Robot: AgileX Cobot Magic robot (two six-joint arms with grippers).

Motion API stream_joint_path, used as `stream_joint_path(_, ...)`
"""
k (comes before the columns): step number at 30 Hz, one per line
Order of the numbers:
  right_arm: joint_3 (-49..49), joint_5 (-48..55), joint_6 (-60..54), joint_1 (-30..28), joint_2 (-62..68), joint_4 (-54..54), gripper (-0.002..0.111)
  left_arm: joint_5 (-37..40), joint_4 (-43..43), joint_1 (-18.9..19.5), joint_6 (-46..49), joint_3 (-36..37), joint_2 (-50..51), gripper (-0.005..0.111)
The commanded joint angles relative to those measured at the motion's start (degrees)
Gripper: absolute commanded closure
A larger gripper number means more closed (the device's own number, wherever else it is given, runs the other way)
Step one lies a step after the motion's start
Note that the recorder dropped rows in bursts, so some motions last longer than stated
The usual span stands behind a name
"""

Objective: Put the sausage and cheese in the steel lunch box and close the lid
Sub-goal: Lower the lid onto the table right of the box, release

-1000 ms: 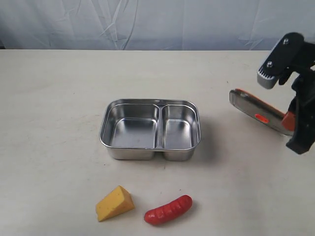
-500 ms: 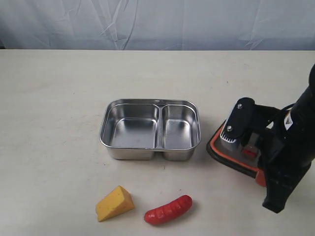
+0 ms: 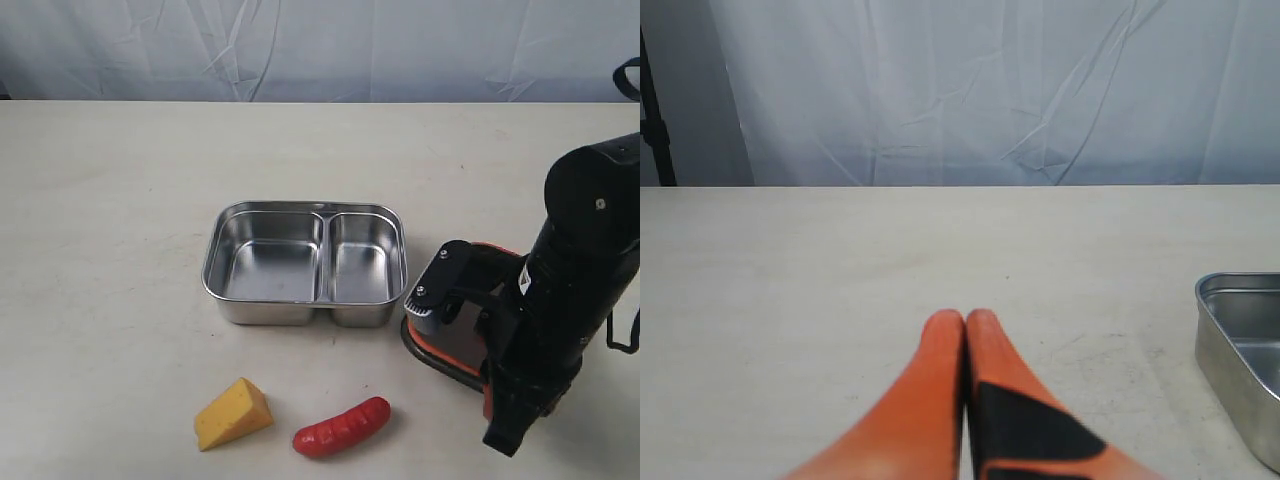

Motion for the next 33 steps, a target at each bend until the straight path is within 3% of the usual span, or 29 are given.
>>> stream_joint_path(1,0.2,-0.8,0.2,0.0,0.4,1.9,0.070,-0.7,0.1,0.1,-0.1,0.3,-0.2,0.107)
stream_joint_path(11,0.2,-0.4,4.9,0.0,-1.5,3.1,0.074,-0.7,0.1,0.1,-0.1,0.3,-0.2,0.107)
stream_joint_path(14,0.1,-4.2,14.6,-0.1,-4.6,2.2,0.075,-0.7,0.1,0.1,-0.1,0.3,-0.2,0.107)
stream_joint_path(16,0.1,-8.4,20.1,-0.4,-7.8,1.4,0.082,-0.7,0.1,0.1,-0.1,0.3,-0.2,0.107)
stream_joint_path(19,0.1,-11.5,22.4,-0.4,-12.9,1.5,0.106,-0.7,0.1,0.1,-0.1,0.3,-0.2,0.107)
stream_joint_path(20,0.1,-12.0,22.8,-0.4,-14.7,1.6,0.108,-0.7,0.1,0.1,-0.1,0.3,-0.2,0.107)
stream_joint_path(29,0.3,-10.9,30.5,-0.4,-28.8,1.2,0.108,-2.2,0.8,0.1,-0.1,0.3,-0.2,0.107)
stream_joint_path(33,0.3,-10.6,31.6,-0.4,-33.6,1.2,0.108,-7.6,-11.7,0.1,-2.4,0.3,-0.2,0.107)
